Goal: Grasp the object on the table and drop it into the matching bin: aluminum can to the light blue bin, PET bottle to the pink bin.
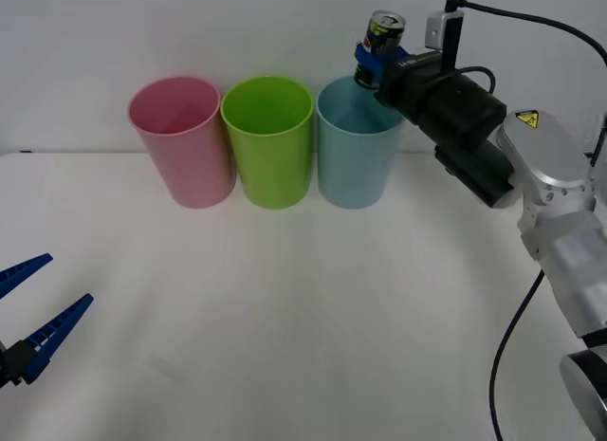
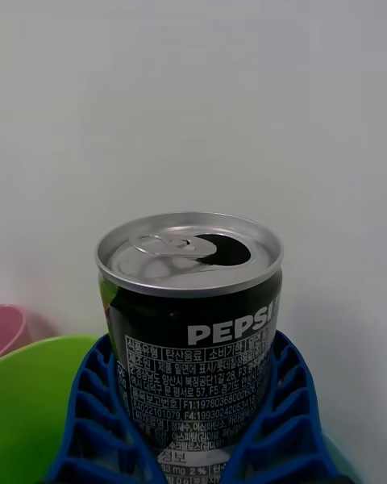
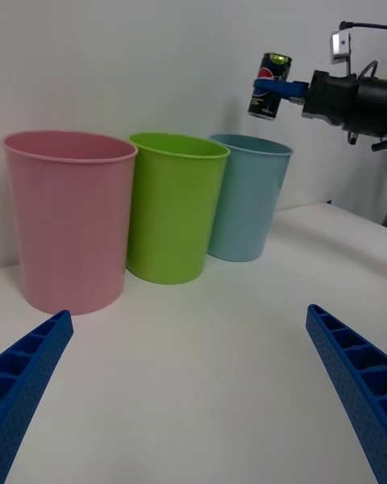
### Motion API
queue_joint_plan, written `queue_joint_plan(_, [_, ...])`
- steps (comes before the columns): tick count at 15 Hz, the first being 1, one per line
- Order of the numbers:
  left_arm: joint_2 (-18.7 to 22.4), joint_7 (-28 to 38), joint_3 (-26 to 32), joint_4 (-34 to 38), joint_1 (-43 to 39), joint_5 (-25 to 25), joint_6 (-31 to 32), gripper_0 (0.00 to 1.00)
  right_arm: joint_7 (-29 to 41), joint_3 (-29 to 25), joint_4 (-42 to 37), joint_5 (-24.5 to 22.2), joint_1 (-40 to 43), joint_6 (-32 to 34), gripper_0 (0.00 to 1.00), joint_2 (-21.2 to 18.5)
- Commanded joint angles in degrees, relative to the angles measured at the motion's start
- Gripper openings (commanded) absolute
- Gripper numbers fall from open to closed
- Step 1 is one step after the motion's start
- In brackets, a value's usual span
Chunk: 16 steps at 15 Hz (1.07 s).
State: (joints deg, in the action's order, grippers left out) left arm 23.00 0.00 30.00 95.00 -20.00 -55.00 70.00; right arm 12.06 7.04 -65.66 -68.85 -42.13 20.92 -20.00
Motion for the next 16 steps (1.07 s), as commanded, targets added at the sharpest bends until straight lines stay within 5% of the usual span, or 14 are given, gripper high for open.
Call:
queue_joint_plan(1, [0.0,0.0,0.0,0.0,0.0,0.0,0.0,1.0,-0.6,0.0,0.4,-0.2,-0.3,-0.5,0.0,0.7])
queue_joint_plan(6, [0.0,0.0,0.0,0.0,0.0,0.0,0.0,1.0,-1.3,0.2,0.4,-0.4,-0.2,-0.5,0.0,1.0])
queue_joint_plan(7, [0.0,0.0,0.0,0.0,0.0,0.0,0.0,1.0,-1.6,0.1,0.4,-0.4,-0.2,-0.5,0.16,1.0])
queue_joint_plan(8, [0.0,0.0,0.0,0.0,0.0,0.0,0.0,1.0,-1.9,0.2,0.4,-0.4,-0.3,-0.5,0.8,1.0])
queue_joint_plan(9, [0.0,0.0,0.0,0.0,0.0,0.0,0.0,1.0,-2.0,0.1,0.4,-0.4,-0.3,-0.5,1.0,1.0])
queue_joint_plan(16, [0.0,0.0,0.0,0.0,0.0,0.0,0.0,1.0,-3.0,0.0,0.4,0.2,0.3,-0.1,1.0,0.7])
